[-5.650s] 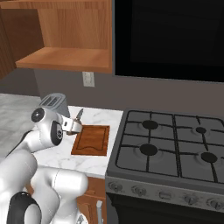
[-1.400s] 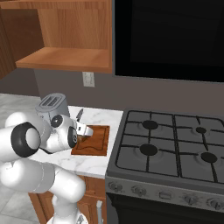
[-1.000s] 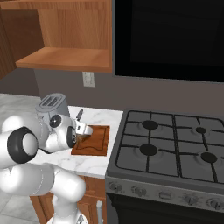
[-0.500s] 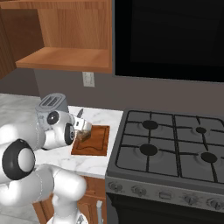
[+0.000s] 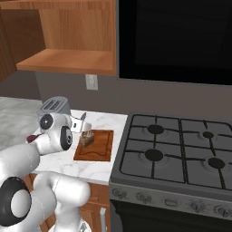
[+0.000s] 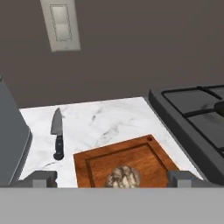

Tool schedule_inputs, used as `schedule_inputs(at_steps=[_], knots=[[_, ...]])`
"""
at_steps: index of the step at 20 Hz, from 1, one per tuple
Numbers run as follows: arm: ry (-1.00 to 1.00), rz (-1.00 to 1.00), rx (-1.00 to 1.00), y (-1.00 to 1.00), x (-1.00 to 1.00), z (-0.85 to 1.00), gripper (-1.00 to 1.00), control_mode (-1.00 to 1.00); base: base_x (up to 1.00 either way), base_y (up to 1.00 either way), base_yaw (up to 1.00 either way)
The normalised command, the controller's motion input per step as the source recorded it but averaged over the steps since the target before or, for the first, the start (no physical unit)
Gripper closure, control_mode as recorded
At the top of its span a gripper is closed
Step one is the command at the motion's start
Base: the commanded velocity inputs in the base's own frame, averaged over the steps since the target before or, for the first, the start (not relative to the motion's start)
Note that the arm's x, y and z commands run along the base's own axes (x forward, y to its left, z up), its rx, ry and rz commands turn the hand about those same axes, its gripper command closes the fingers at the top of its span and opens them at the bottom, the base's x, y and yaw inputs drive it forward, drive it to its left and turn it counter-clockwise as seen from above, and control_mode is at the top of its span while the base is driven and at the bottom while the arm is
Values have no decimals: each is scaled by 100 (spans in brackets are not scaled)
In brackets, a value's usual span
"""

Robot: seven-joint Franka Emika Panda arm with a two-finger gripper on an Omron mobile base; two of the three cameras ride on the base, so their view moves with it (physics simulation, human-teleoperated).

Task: Pick the bread, place it on the cutting board, pick the jam, place it on the counter, and close the cabinet.

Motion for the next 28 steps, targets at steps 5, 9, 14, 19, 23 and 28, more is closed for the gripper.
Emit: schedule_inputs(at_steps=[5, 9, 14, 19, 23, 28], knots=[[-11, 0, 0, 0, -43, 33, -100, -100, 0, 0, 0], [-8, 0, 0, 0, -44, 26, -100, -100, 0, 0, 0], [-6, 0, 0, 0, -43, 17, -100, -100, 0, 0, 0], [-2, 0, 0, 0, -44, 9, -100, -100, 0, 0, 0], [0, 0, 0, 0, -44, 4, -100, -100, 0, 0, 0], [-3, 0, 0, 0, -42, 8, -100, -100, 0, 0, 0]])
